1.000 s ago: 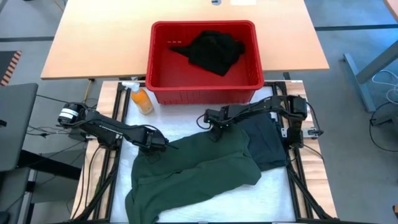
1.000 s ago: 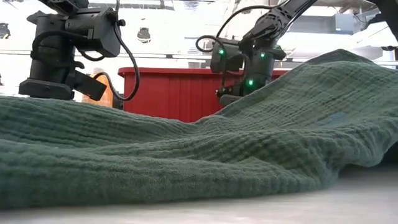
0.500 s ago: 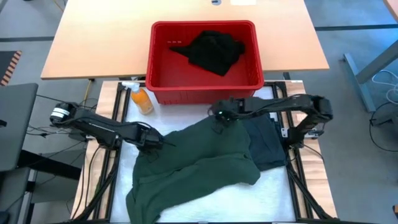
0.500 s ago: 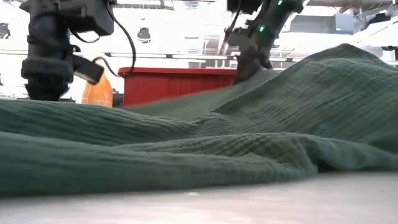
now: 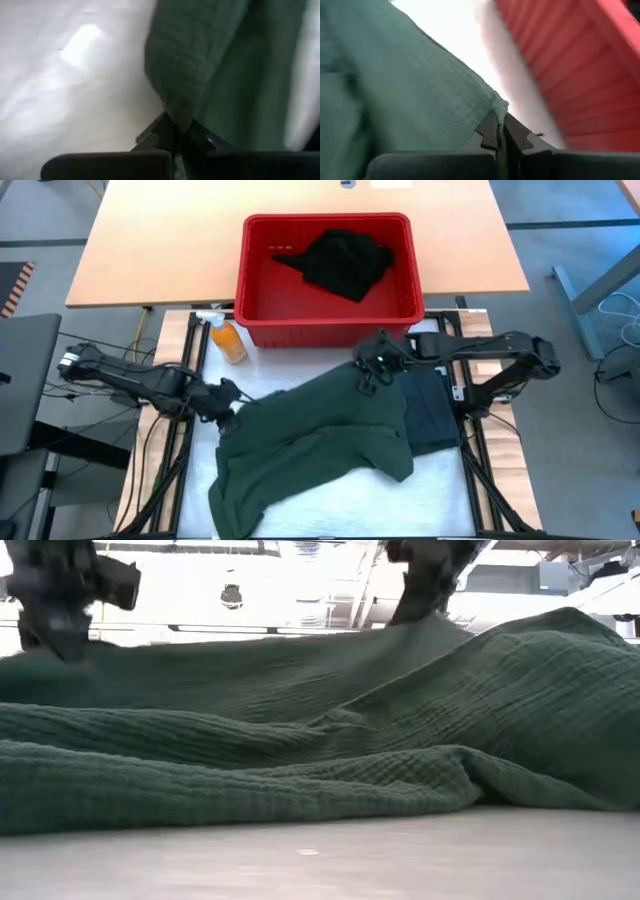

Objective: Fold laundry
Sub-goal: Fold the green shirt

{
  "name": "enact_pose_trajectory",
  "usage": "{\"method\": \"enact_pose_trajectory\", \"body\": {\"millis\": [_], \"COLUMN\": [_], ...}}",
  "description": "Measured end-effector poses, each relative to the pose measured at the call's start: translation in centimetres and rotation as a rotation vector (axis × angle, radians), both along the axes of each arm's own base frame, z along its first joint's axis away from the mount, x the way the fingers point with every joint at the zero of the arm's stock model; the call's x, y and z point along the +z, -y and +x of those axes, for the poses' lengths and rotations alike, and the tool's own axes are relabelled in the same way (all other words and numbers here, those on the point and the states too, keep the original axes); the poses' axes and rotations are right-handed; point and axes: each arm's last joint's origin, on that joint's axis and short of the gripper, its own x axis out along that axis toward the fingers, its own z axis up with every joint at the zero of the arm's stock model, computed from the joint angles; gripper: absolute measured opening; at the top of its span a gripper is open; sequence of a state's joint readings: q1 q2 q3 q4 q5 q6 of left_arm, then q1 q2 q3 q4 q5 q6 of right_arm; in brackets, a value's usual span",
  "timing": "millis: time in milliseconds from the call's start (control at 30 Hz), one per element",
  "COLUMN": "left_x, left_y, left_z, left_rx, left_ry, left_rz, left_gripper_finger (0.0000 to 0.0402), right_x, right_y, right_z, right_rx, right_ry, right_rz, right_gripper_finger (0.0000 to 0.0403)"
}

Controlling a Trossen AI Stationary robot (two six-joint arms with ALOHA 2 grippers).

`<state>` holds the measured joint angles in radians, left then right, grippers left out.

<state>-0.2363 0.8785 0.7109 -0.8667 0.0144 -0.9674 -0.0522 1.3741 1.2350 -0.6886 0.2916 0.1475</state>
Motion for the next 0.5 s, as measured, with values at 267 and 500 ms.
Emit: {"method": "enact_pose_trajectory", "body": {"millis": [267,500], "left_x": [1.6,1.3], "left_y": [4.2,7.7], "left_z": [0.3,-0.5], "left_rx": [-0.273,-0.337], "left_ry": [0.193,0.141], "left_rz": [-0.210,-0.312], "left_gripper_finger": [0.0000,0.0000], "right_x": [0.9,0.0], "right_y": [-5.6,-11.2], "right_z": [-1.6,-1.8], "right_rx": [0.213,0.285], "right_ry": [0.006,-0.004], "right_rz": [0.094,0.209], "right_gripper_finger": [0.0025,0.0027]}}
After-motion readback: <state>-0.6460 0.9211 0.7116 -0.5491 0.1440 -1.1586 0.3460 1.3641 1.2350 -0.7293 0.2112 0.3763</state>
